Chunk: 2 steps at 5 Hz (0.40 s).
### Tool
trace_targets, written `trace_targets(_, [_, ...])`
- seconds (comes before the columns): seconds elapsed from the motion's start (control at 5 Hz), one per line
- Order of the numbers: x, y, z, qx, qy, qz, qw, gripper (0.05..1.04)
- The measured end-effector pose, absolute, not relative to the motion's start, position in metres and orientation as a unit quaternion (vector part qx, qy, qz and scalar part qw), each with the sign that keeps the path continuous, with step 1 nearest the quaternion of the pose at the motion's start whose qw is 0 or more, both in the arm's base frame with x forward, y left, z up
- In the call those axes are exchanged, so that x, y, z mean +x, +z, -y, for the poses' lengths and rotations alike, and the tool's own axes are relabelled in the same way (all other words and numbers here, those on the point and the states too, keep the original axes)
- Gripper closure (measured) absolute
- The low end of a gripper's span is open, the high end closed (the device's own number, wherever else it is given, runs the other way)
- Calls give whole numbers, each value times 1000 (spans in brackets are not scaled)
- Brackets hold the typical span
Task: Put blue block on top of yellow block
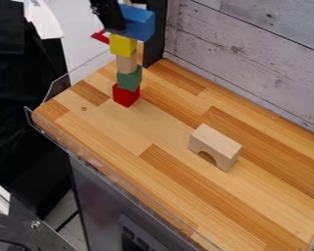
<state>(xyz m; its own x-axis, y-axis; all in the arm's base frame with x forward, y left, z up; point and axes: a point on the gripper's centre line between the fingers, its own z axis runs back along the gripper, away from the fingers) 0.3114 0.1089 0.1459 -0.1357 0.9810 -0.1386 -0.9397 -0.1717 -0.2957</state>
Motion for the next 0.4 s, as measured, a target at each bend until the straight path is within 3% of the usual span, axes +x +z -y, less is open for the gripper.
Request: trace_targets(0.4, [317, 167, -108, -146, 723, 77, 671, 85])
